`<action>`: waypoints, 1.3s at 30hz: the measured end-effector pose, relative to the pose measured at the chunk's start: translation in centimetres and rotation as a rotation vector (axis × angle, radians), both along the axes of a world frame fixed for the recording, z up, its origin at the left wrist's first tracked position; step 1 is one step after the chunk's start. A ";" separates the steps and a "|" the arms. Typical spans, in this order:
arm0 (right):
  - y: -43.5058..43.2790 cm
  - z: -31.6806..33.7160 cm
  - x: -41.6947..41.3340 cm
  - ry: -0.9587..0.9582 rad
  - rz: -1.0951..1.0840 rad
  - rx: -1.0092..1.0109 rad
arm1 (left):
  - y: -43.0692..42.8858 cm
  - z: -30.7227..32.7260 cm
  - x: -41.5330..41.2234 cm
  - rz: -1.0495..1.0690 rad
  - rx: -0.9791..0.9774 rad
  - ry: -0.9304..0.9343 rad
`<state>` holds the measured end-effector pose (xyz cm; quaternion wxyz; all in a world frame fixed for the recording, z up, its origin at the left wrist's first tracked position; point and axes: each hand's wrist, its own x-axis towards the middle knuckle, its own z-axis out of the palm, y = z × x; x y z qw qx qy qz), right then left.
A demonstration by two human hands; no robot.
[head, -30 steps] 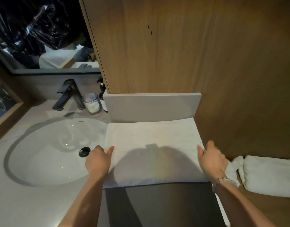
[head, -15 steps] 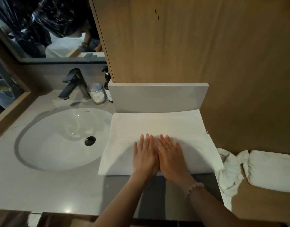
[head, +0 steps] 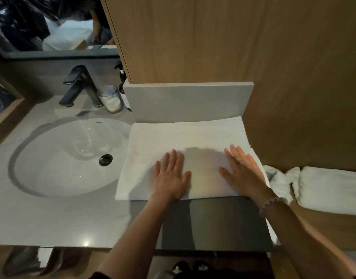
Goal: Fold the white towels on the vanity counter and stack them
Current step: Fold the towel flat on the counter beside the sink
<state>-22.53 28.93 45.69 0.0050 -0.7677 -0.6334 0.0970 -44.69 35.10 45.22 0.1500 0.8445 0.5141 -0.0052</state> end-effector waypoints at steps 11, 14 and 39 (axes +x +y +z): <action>-0.6 0.2 1.6 -0.016 -0.056 -0.038 | 1.6 0.6 -5.1 0.168 0.016 0.120; -0.5 0.3 1.5 -0.017 -0.055 -0.099 | 1.6 0.8 -5.9 0.202 -0.011 0.114; 13.0 3.9 3.9 0.922 -0.881 0.103 | 14.7 4.6 -4.2 0.915 -0.459 -0.908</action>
